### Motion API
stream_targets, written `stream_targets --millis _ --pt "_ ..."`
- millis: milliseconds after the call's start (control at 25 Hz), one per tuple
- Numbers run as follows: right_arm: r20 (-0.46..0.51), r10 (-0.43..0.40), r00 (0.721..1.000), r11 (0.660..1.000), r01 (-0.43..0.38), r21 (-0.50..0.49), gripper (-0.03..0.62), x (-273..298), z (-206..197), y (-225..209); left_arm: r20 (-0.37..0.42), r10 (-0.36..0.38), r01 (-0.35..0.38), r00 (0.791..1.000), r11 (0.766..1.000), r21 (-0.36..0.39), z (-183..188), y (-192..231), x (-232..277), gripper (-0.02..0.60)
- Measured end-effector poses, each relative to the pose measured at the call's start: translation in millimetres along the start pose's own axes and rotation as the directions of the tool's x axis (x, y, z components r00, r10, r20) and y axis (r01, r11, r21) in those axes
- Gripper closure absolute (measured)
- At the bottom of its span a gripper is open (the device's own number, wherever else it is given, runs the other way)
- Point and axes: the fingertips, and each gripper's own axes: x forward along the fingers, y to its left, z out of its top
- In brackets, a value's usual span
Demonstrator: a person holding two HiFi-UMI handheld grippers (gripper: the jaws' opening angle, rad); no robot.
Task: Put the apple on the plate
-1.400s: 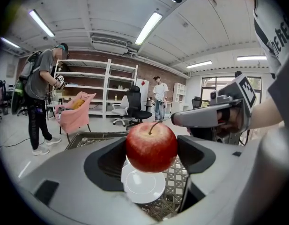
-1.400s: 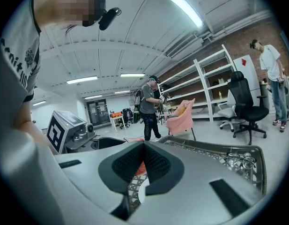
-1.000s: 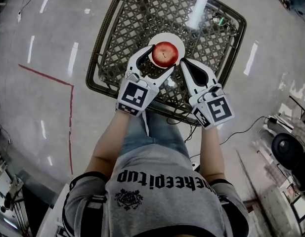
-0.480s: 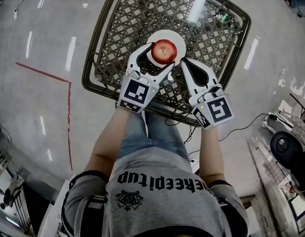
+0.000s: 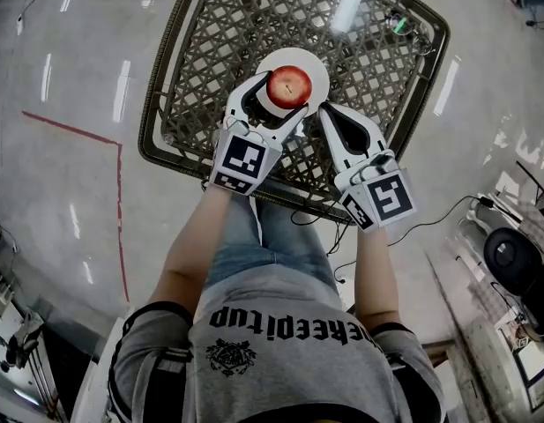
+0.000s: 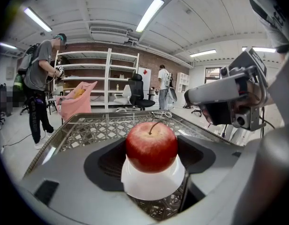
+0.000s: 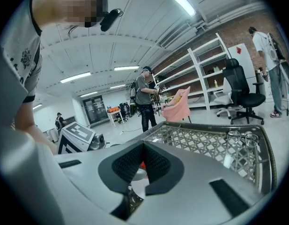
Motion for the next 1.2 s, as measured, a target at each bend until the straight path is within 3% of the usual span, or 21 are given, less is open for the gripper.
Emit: stream_targets --millis 760,1200 --pt "-0.030 0.000 1.000 1.000 0.000 0.006 0.589 -6.9 -18.0 -3.8 -0.073 0.027 -0.026 0.997 1.000 0.018 -31.9 2.8 17.9 0.221" --pt "-0.026 -0.002 1.000 1.000 0.002 0.009 0.589 -7.0 -17.4 -5.9 -0.053 0.025 -0.023 0.998 0.999 0.023 -32.3 3.7 19.0 0.219"
